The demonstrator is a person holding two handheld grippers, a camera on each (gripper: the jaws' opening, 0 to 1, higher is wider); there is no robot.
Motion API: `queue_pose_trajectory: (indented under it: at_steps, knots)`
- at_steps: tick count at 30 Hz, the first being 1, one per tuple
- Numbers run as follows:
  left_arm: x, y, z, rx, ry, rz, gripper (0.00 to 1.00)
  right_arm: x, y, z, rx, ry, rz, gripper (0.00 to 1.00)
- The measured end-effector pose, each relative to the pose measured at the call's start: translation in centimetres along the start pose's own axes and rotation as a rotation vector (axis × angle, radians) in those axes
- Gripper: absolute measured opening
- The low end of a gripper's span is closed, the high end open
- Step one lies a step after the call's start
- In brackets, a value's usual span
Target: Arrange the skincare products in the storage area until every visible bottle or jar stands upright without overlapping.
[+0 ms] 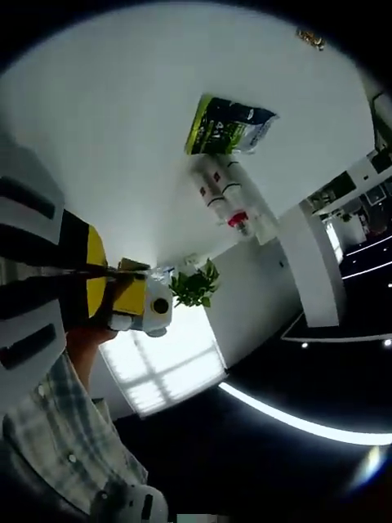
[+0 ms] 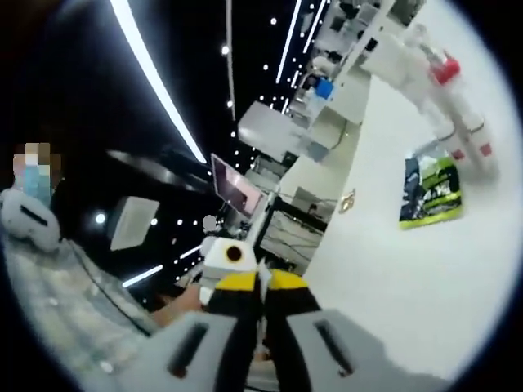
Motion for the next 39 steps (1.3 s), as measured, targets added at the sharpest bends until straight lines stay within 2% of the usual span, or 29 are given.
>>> queue_pose_trajectory:
  at_steps: [2,7,9,11,15,18,19,21,22,23,26,28,31,33,35,39]
  knots:
    - [-0.1,-0.1,0.0,-0.002,-0.007,-0.001,0.00,-0.3,0.1,0.0,-0.002,-0.009,0.024,0.03]
    - [-0.1,-0.3,-0.3,-0.004,0.004,0.000,0.00,-0.1,0.3,0.3,-0.009,-0.004,0.010,0.01]
    - [0.0,-0.4,-0.4,-0.005,0.006,0.006,0.00,0.1,0.2,0.4,0.001,0.012,-0.024,0.00]
    - [0.2,-0.5,-0.4,-0.001,0.019,0.010,0.01,0.1,0.0,0.5,0.006,-0.001,-0.065,0.00]
    - [0.2,-0.8,-0.5,0.004,0.017,-0.017,0.01,0.1,-0.2,0.4,0.018,-0.002,-0.158,0.00]
    - [0.2,-0.9,-0.3,-0.001,0.012,-0.024,0.01,0.1,-0.1,0.2,0.018,-0.012,-0.266,0.00]
    - [0.2,-0.8,-0.3,-0.003,0.015,-0.025,0.00,0.2,-0.2,0.3,0.017,-0.013,-0.275,0.00]
    - [0.4,-0.8,-0.3,-0.008,0.023,-0.028,0.00,0.0,-0.2,0.3,0.011,-0.029,-0.241,0.00]
    - [0.6,-0.8,-0.4,-0.015,0.019,-0.032,0.00,0.1,-0.2,0.4,0.005,-0.024,-0.149,0.02]
    - [0.7,-0.8,-0.5,-0.027,0.017,-0.039,0.00,0.0,-0.1,0.4,0.005,-0.023,-0.099,0.04]
    - [0.5,-0.5,-0.6,-0.049,-0.004,-0.054,0.00,-0.4,0.0,0.0,0.014,-0.042,-0.132,0.13]
    - [0.3,-0.3,-0.8,-0.052,-0.007,-0.031,0.00,-0.4,-0.3,-0.3,0.030,-0.031,-0.104,0.11]
    - [0.5,0.1,-1.0,-0.065,-0.001,-0.035,0.00,-0.5,-0.7,-0.8,0.047,-0.047,-0.122,0.04]
    - [0.5,0.0,-0.9,-0.053,0.002,-0.036,0.00,-0.2,-0.9,-0.9,0.047,-0.020,-0.096,0.00]
    - [0.5,0.1,-0.7,-0.054,0.002,-0.038,0.00,-0.1,-0.8,-0.9,0.031,-0.038,-0.182,0.00]
    - [0.3,0.2,-0.4,-0.054,-0.011,-0.042,0.00,-0.2,-0.6,-1.3,0.012,-0.028,-0.083,0.02]
Point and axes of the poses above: the point that each gripper's makers call its tool centre point, and the gripper's own axes: z roughly forward along the fingers, x roughly to its left, y roughly out of its top, the point moved 7 cm from there along -z, roughly backward along the fingers, and after that the axes turned 8 degrees about z, right-handed, at the moved point
